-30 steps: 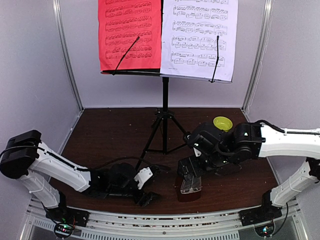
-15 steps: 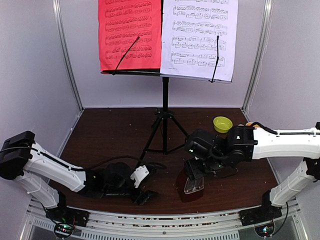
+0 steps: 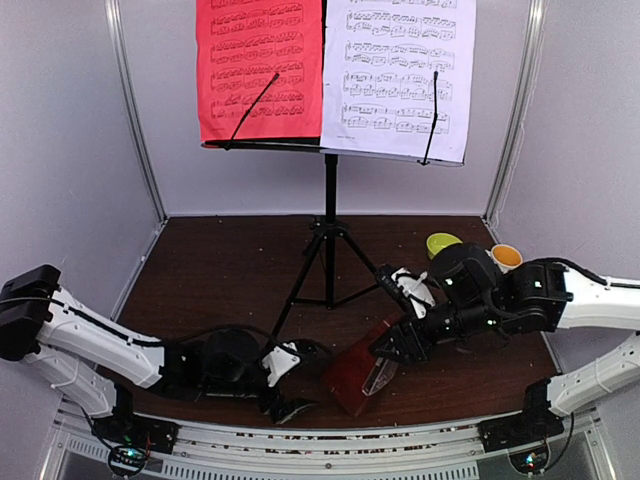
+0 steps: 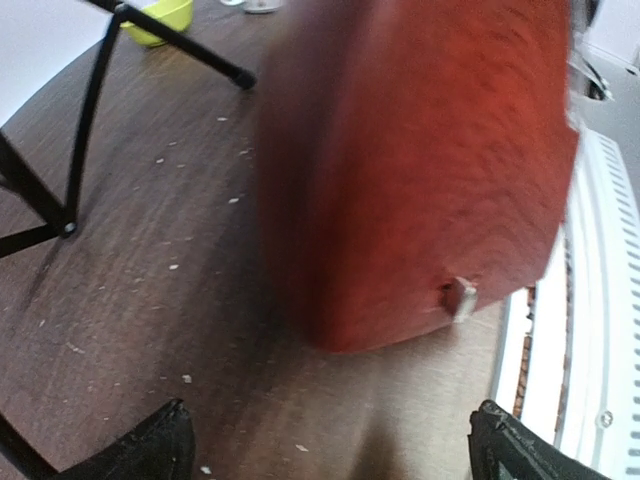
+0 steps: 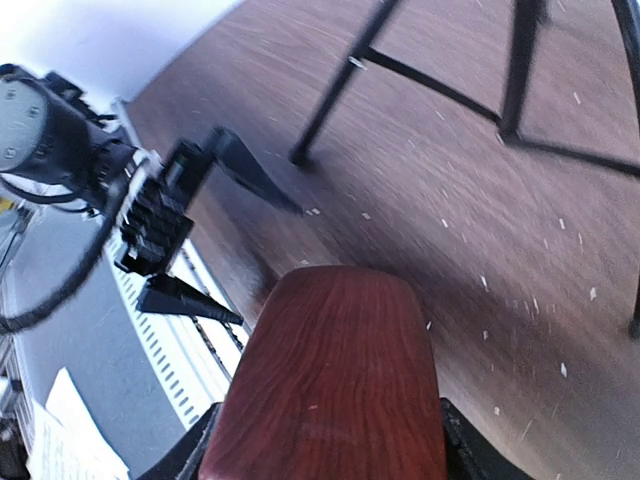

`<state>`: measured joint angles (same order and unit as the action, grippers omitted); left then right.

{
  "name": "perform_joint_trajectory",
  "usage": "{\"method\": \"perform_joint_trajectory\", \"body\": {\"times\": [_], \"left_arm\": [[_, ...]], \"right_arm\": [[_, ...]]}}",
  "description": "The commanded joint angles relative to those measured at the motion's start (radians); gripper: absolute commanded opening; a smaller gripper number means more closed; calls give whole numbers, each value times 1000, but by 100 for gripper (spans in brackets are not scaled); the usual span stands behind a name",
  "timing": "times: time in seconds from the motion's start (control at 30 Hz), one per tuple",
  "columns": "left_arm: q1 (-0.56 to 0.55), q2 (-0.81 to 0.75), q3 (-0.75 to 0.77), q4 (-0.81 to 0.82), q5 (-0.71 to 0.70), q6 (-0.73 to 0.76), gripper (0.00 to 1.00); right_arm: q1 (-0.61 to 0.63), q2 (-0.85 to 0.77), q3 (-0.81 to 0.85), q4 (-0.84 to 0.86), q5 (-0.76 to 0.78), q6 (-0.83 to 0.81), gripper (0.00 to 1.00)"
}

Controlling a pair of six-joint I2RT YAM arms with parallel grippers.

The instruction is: Set up the instrument practice props

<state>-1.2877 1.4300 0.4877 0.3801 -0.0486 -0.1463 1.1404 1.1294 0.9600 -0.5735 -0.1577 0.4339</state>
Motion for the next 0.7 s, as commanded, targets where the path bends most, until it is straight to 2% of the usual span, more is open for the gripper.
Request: {"method": "perform_joint_trajectory", "body": {"times": [0.0, 0.43, 0.67], "left_arm": [[-60, -53, 10, -27, -20, 50, 98], [-119, -105, 61, -142, -81, 115, 97], [-121, -91, 89, -138, -100, 115, 97]], "right_arm": [[-16, -88, -42, 217, -123, -155, 18], [-42, -184, -116, 351, -248, -270, 7], [-52, -176, -120, 342, -220, -263, 2]]}}
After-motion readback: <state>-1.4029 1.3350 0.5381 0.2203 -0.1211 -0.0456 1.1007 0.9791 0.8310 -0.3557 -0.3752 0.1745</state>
